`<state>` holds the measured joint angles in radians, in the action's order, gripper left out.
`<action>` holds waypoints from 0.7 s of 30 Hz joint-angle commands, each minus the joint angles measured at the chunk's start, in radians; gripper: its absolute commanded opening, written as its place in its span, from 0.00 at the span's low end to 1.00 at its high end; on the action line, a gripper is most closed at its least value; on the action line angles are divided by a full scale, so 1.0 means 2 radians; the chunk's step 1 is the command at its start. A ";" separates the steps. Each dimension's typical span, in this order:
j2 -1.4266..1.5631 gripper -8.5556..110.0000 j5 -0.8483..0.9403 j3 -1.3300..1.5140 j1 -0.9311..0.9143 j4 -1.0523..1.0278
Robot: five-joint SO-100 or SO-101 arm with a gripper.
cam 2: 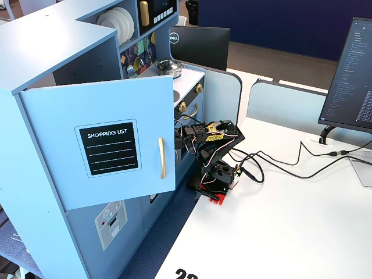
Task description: Pick up the green pineapple from the left cabinet and place it in the gray recipient
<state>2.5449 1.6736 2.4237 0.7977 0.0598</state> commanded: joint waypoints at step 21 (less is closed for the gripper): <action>-0.191 0.44 -0.036 -0.133 0.012 0.117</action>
<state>2.1951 1.6153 2.2427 0.8069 0.2470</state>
